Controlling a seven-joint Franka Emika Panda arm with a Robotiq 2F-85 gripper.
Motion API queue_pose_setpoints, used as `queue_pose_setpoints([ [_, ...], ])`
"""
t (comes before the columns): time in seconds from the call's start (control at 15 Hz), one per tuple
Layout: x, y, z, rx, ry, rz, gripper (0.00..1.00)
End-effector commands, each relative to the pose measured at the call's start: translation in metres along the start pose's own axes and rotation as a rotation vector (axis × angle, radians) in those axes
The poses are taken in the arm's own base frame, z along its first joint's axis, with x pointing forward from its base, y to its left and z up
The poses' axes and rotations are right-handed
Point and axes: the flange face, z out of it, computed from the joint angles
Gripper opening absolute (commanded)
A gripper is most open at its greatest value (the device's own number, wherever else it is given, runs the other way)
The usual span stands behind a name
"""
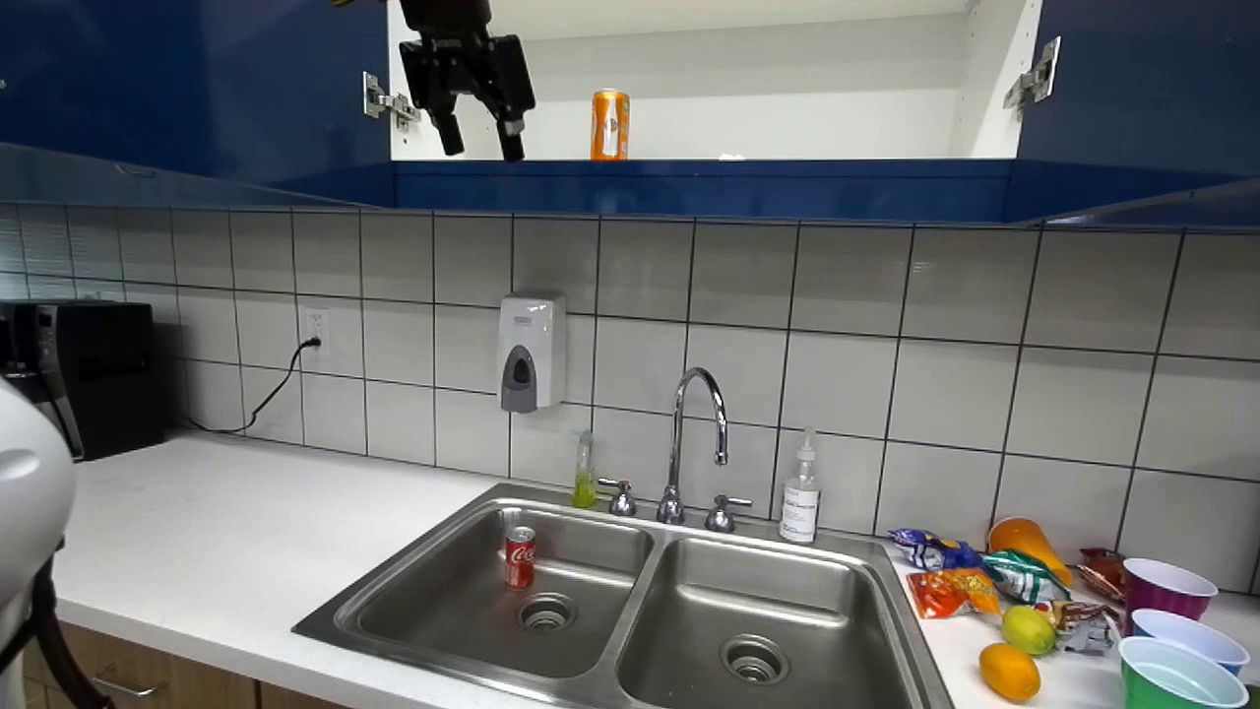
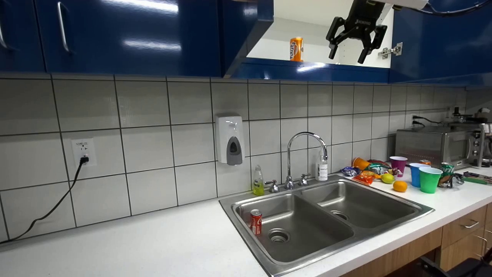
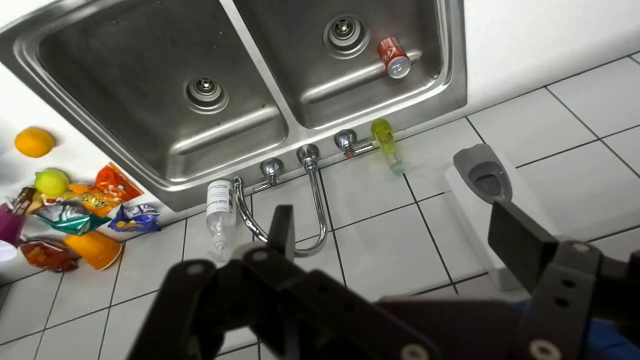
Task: Remove the can from the top cabinet and put it in the sink
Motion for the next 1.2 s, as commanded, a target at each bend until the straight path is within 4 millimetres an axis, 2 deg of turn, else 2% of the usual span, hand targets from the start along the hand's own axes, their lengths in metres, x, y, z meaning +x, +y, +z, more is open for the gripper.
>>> queue_pose_setpoints([
  [0.0, 0.032, 0.000, -0.004, -0.042, 0.024, -0.015, 1.00],
  [0.67, 0.089, 0.002, -0.004, -0.059, 0.096, -0.016, 1.00],
  [1.13, 0.125, -0.015, -0.012, -0.047, 0.139, -0.024, 1.00],
])
